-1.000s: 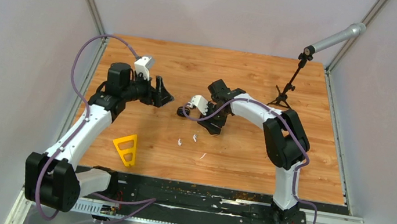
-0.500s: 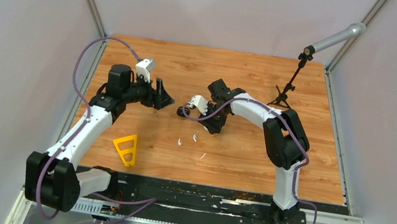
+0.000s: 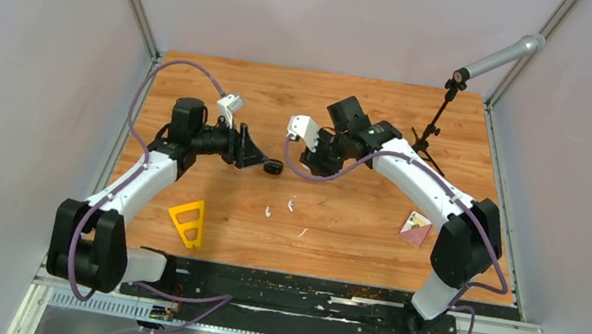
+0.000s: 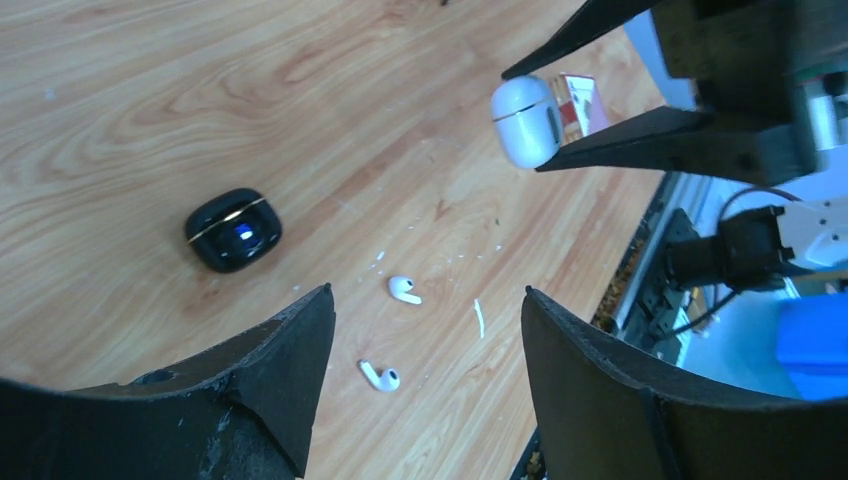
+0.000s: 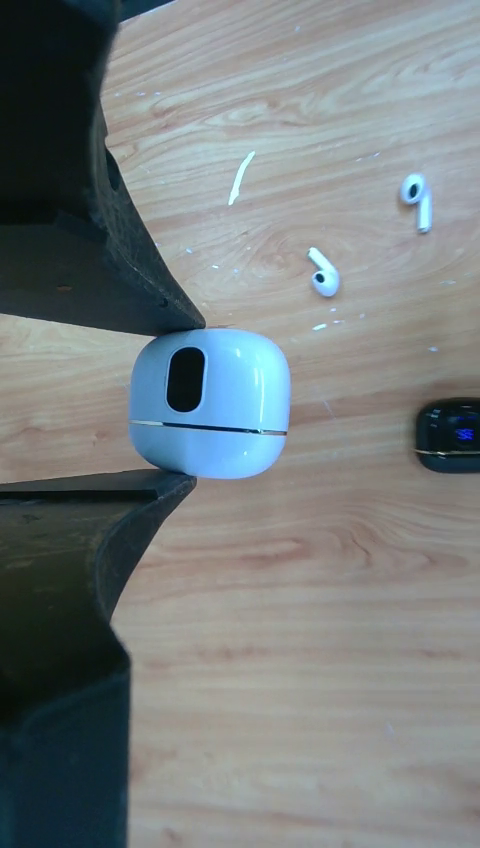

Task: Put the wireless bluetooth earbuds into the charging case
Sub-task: Pick up the charging case from the center of the board, then pass from the right arm to the left

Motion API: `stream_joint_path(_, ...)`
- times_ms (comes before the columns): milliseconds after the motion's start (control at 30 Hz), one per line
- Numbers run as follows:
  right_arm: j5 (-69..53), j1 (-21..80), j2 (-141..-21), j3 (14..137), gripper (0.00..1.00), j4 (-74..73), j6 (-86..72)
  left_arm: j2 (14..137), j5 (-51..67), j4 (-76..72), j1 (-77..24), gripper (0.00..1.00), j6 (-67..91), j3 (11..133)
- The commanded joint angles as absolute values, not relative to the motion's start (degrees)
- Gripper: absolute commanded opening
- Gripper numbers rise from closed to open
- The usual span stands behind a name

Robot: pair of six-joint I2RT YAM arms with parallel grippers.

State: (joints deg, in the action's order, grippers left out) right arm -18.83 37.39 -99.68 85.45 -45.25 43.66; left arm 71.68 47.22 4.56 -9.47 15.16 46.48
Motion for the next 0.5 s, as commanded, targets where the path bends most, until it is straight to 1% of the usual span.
stream_joint_path(0, -21.12, 39.43, -96.74, 89.08, 0.33, -46.53, 45.10, 74.47, 55.65, -1.02, -12.49, 0.75, 13.17, 49.12)
stream_joint_path(67, -20.95, 40.38, -96.50, 90.48, 0.33, -46.71, 45.09, 75.91, 55.22, 5.15, -14.69, 0.76, 7.69, 52.41)
stream_joint_path(100, -20.66, 40.93, -96.27, 90.93, 0.33, -46.34, 45.15, 76.68, 55.63, 5.68, -15.44, 0.76, 8.09, 53.18)
stream_joint_path(200, -19.45, 42.66, -95.45, 91.63, 0.33, -45.40, 45.92, 80.35, 59.14, 0.78, -15.79, 0.73, 16.25, 54.62)
stream_joint_path(300, -18.35, 44.01, -94.66, 91.61, 0.33, -44.49, 46.71, 82.26, 60.18, -6.35, -16.17, 0.72, 23.09, 55.15)
stream_joint_path(467, -17.59, 44.63, -93.43, 91.53, 0.33, -42.23, 46.14, 83.86, 58.45, -6.12, -17.24, 0.69, 24.53, 56.78)
